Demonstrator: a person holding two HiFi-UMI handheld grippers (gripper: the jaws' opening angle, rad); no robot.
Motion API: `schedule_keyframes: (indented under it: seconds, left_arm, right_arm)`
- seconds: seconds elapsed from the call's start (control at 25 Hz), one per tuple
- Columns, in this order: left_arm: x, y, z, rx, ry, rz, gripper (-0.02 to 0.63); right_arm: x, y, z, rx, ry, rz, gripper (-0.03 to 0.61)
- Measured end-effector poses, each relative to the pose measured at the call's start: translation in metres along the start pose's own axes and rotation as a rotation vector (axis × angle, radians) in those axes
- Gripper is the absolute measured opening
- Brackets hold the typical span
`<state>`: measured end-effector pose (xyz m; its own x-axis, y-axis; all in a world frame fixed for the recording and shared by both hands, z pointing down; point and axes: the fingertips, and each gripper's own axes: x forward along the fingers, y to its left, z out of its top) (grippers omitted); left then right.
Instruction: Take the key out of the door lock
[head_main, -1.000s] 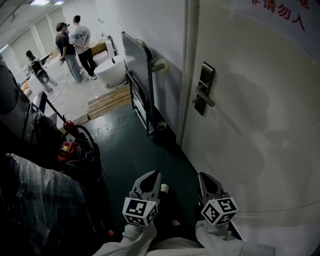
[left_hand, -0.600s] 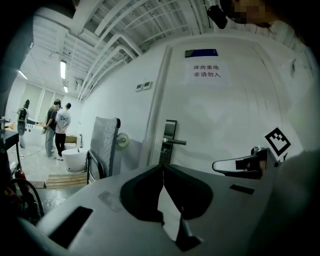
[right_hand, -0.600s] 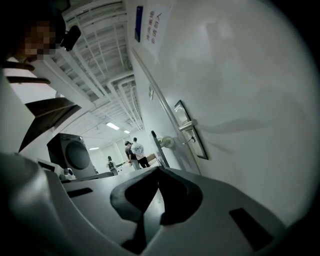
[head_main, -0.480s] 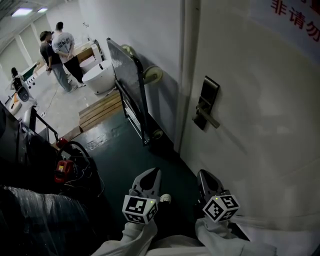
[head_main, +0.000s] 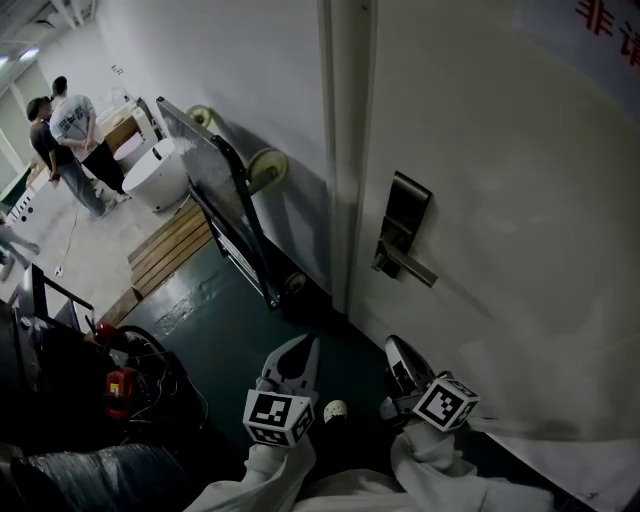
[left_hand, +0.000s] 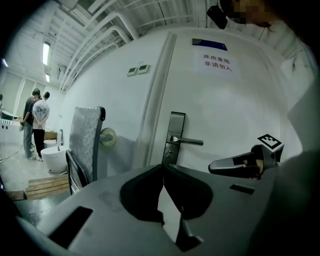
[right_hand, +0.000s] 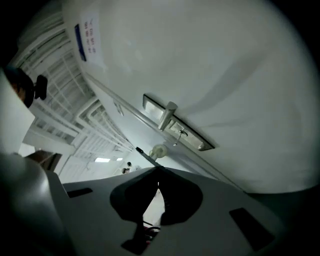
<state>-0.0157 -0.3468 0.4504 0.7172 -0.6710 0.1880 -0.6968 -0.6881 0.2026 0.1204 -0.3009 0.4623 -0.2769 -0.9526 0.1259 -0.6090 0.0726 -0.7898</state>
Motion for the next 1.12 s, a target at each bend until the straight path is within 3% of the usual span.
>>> schedule_keyframes:
  seconds: [0.2,0.4,0.56,0.92,1.12]
  left_arm:
    - [0.024,0.02,-0.003,-0.013,0.022,-0.027,0.014]
    - [0.041,0.035,-0.014,-0.02,0.056,-0.042,0.014]
    - [0.045,0.046,-0.023,-0.032,0.075,-0.04,0.014]
    - [0.053,0.059,-0.031,-0.038,0.085,-0.051,0.014]
    - [0.053,0.061,-0.041,-0.06,0.103,-0.052,0.014]
  right_arm:
    - [0.025,-0.021,0.008,0.173,-0.036,-0.023,0.052]
    - [0.052,-0.032,0.018,0.339,-0.105,0.047,0.083]
    - [0.075,-0.037,0.032,0.389,-0.178,0.099,0.126]
    - [0.114,-0.056,0.046,0.522,-0.265,0.126,0.127]
    - [0.123,-0.056,0.055,0.501,-0.316,0.136,0.126]
